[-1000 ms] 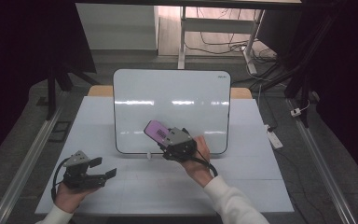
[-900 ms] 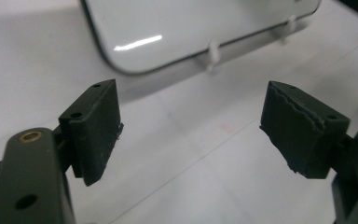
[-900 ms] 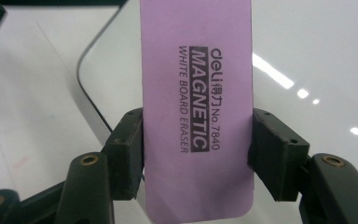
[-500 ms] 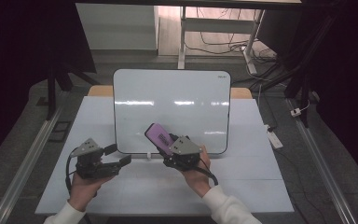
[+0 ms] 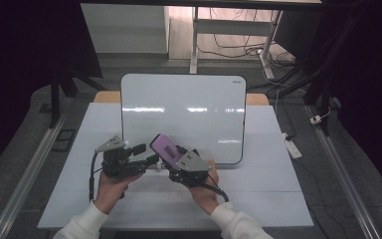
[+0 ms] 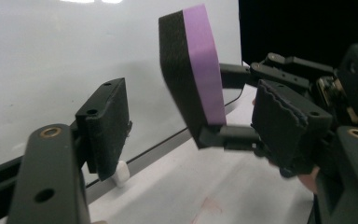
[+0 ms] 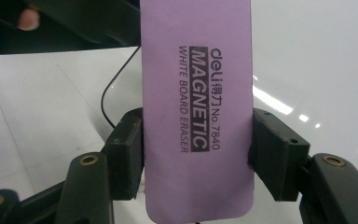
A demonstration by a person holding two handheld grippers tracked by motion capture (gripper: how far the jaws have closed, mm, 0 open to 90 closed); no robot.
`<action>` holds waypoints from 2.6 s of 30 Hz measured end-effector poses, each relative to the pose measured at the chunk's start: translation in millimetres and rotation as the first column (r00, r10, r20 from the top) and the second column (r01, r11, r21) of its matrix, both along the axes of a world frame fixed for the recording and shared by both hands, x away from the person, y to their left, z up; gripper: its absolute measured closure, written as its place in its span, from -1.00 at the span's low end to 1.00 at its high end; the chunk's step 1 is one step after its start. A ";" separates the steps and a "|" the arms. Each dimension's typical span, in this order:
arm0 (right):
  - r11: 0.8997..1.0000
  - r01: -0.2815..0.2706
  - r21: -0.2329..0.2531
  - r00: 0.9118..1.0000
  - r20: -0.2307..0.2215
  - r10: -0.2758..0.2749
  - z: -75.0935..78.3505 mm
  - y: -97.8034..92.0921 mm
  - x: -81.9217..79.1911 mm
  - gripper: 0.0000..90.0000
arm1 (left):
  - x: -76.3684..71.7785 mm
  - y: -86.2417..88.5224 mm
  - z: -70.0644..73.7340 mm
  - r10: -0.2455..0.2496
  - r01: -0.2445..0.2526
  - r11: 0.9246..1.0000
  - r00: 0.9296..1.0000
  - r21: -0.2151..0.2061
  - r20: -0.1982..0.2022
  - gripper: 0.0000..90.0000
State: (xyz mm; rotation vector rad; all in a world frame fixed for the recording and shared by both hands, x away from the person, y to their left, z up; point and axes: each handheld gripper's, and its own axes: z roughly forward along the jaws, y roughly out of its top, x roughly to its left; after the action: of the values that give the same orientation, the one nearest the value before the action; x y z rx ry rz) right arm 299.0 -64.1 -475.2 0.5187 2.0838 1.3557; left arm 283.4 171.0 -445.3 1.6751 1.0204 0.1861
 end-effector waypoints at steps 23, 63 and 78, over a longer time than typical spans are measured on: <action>0.998 -0.031 0.060 0.998 -0.049 0.034 1.5 2.2 -4.4 -0.40 | -1.1 20.6 1.5 0.067 -0.062 0.995 0.995 0.074 -0.070 0.40; 0.951 0.309 0.016 0.951 -0.030 -0.308 7.5 -192.8 -19.6 -0.41 | 50.9 20.9 4.2 0.319 -0.259 0.908 0.937 0.330 -0.142 0.15; 0.954 0.300 -0.021 0.945 -0.132 -0.300 1.2 -215.0 -6.2 -0.30 | 8.2 38.8 6.8 0.137 -0.130 0.971 0.990 0.201 -0.017 -0.30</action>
State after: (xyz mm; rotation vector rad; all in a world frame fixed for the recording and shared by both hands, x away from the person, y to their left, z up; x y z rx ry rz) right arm 292.9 -279.0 -474.0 0.9100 2.0082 1.1699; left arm 291.5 209.8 -438.6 1.7944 1.1704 0.3622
